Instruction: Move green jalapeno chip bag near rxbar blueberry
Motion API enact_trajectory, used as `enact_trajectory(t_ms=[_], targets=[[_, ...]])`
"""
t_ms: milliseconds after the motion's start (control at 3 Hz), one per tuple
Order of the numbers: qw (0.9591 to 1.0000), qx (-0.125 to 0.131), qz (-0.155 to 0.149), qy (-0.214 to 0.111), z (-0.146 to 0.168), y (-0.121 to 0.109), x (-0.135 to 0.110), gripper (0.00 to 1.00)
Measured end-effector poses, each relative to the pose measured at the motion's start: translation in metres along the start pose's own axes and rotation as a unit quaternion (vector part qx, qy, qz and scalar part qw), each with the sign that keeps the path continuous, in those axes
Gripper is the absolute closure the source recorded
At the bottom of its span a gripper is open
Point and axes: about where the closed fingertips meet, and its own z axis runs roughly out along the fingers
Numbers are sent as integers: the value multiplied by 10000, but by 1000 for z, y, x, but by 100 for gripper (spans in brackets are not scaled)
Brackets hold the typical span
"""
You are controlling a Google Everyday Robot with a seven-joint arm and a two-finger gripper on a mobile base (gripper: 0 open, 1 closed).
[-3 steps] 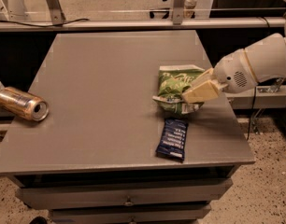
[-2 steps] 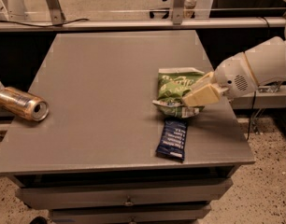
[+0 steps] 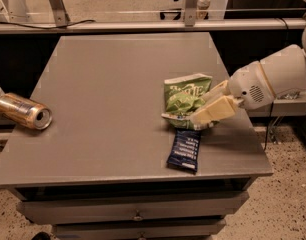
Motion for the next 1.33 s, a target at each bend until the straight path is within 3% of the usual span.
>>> enact_trajectory(t_ms=[333, 667, 1000, 1333], targets=[[10000, 36, -26, -15, 1, -1, 1, 0], [9993, 358, -100, -42, -20, -16, -4, 0], [9959, 868, -246, -58, -71, -39, -14, 0], [9899, 1312, -499, -196, -134, -51, -27, 0]])
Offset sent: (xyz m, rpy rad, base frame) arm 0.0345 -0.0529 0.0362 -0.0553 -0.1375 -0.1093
